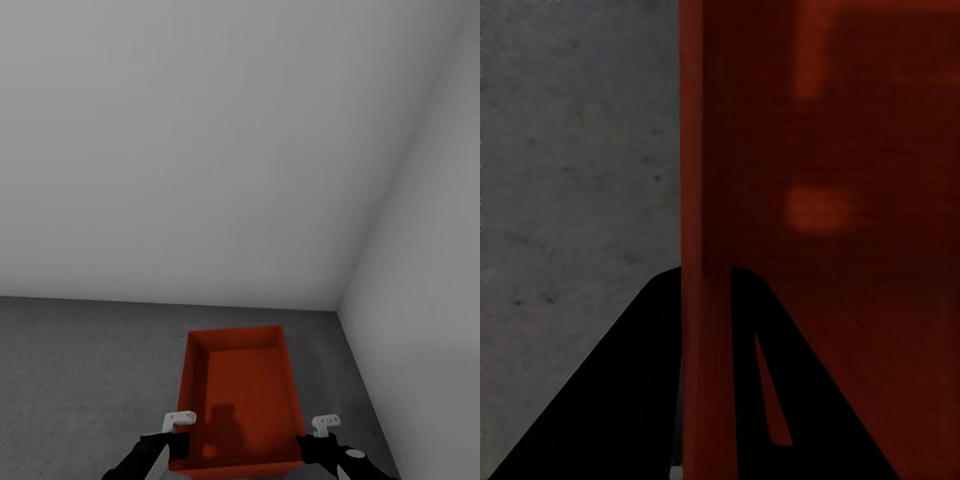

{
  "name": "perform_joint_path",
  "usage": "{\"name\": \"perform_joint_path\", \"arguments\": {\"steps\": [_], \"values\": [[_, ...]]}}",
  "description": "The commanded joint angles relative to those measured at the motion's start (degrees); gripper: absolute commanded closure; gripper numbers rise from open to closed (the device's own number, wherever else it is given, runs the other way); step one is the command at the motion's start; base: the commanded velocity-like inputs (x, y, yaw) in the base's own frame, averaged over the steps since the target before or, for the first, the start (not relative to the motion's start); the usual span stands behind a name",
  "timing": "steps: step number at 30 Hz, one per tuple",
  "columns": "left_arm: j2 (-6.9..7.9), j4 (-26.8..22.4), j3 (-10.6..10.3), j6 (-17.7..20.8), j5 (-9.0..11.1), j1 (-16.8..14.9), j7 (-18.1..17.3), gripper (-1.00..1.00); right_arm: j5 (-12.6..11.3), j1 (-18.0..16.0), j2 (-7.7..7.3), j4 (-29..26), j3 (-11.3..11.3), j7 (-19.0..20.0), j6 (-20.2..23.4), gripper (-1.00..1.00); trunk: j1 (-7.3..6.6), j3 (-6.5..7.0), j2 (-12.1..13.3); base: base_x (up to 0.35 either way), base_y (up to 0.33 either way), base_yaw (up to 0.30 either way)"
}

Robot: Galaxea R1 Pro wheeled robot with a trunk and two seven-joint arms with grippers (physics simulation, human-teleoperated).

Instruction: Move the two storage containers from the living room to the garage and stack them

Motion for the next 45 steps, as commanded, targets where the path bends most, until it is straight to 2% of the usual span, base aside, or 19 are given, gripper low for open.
{"name": "perform_joint_path", "arguments": {"steps": [1, 12, 18, 39, 45], "values": [[0.01, -1.0, 0.5, -3.6, -1.4, -0.1, 2.0, 1.00, -0.2, 0.1, 1.40, 0.2, 2.3, 0.6, -0.3, 1.00, 0.00, -0.05, 0.0, 0.000, 0.000, 0.000], [-0.04, -1.0, 0.5, -3.6, -1.4, -0.1, 2.0, 1.00, -0.2, 0.1, 1.40, 0.2, 2.3, 0.6, -0.3, 1.00, 0.00, -0.05, 0.0, 0.000, 0.000, 0.000], [-0.07, -1.0, 0.5, -3.6, -1.4, -0.1, 2.0, 1.00, -0.2, 0.1, 1.40, 0.2, 2.3, 0.6, -0.3, 1.00, 1.31, -1.13, -2.4, 0.000, 0.000, 0.000], [-0.08, -1.0, 0.5, -3.6, -1.4, -0.1, 2.0, 1.00, -0.2, 0.1, 1.40, 0.2, 2.3, 0.6, -0.3, 1.00, 1.31, -1.13, -2.4, 0.000, 0.000, 0.000], [-0.08, -1.0, 0.5, -3.6, -1.4, -0.1, 2.0, 1.00, -0.2, 0.1, 1.40, 0.2, 2.3, 0.6, -0.3, 1.00, 2.63, -2.21, -4.8, 0.000, 0.000, 0.000]]}}
